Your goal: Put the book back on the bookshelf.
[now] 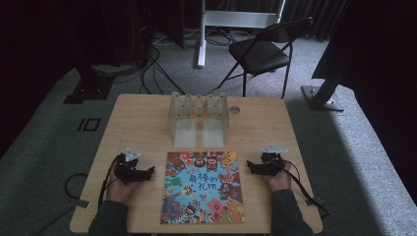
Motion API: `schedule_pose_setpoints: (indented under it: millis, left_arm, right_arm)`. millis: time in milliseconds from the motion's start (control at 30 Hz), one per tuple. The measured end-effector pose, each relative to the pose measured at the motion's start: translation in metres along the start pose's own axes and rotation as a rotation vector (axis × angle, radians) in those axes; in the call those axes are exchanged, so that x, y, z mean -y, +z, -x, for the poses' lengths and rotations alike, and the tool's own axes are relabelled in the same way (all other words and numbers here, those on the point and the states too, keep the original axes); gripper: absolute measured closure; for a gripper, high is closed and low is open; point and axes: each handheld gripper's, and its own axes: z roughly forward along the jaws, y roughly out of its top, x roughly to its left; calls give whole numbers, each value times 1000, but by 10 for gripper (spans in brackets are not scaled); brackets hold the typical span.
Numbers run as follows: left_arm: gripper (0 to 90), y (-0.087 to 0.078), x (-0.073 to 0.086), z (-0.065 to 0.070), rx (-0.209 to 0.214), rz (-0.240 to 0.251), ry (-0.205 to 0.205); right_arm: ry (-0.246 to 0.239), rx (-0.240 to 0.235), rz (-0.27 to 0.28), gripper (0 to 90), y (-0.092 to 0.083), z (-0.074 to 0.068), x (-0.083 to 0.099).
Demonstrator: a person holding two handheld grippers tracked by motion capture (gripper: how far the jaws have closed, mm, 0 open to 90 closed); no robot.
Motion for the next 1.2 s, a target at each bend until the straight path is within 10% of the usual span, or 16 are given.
schedule_pose_setpoints:
  millis: [833, 1200]
  left_arm:
    - [86, 1, -1, 0, -1, -1, 1]
    - [86, 1, -1, 1, -4, -2, -1]
  right_arm:
    - [-4, -1, -18, 121, 1, -3, -2]
    - [-31, -11, 10, 289, -7, -17, -12]
